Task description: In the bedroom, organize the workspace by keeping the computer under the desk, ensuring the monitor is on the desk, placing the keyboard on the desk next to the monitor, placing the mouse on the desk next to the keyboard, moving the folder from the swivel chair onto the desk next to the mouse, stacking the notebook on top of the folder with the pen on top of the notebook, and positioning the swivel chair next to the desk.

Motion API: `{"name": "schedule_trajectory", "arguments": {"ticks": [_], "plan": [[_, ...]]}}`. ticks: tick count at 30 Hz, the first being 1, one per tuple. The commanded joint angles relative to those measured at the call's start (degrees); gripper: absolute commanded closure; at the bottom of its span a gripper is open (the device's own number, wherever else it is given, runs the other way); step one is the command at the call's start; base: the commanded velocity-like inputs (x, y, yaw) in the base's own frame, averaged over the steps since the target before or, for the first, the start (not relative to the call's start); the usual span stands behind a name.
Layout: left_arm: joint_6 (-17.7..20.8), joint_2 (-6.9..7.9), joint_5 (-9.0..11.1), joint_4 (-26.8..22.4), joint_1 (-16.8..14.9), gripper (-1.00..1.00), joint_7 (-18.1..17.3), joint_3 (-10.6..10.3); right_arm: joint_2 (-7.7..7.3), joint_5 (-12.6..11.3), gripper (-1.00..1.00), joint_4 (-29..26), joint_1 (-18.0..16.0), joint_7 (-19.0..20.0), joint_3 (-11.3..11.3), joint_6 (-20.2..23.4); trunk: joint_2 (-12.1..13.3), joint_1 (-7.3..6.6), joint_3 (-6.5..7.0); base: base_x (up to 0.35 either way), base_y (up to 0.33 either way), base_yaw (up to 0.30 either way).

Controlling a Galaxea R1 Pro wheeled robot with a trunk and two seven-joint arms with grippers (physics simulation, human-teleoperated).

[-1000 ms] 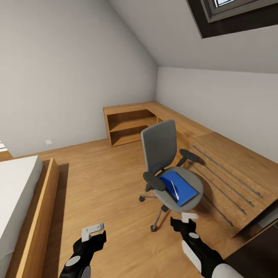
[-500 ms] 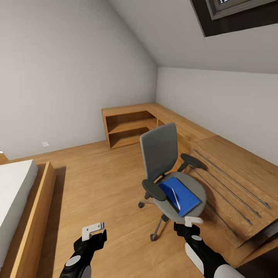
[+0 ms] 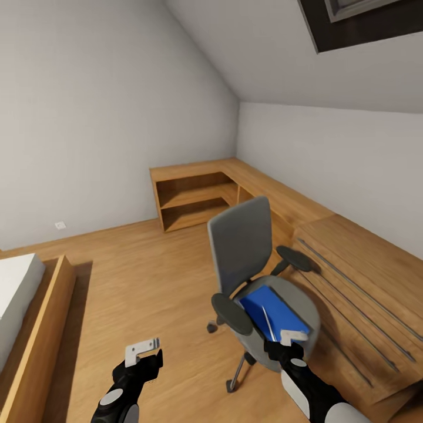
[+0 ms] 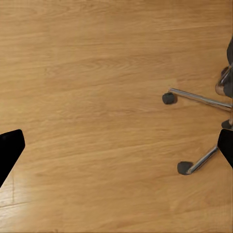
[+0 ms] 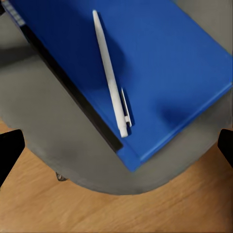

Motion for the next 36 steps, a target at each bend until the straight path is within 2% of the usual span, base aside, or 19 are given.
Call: {"name": "schedule_trajectory", "arguments": {"ticks": [1,15,27,36], "plan": [[0.2,0.01,0.6,-0.1,0.0,-1.0,0.5,-0.1,-0.09,-0.6,-1.0,-0.1,0.0,-0.4,0.5,-0.1,0.0,0.04,-0.06,0.32,-0.005,0.0],[0.2,-0.01,0.7,-0.1,0.0,-1.0,0.5,-0.2,-0.08,-0.5,-1.0,0.0,0.0,-0.4,0.5,-0.1,0.0,0.04,-0.06,0.315,-0.001,0.0],[0.2,-0.23,0.7,-0.6,0.0,-1.0,0.5,-0.3,-0.11,-0.5,-1.0,0.1,0.0,-0.4,0.6,-0.1,0.0,0.04,-0.06,0.06,0.0,0.0],[0.2,-0.27,0.7,-0.8,0.0,-1.0,0.6,-0.3,-0.18,-0.5,-1.0,0.0,0.0,-0.3,0.5,-0.1,-3.6,2.01,-1.68,0.001,0.0,0.0]]}}
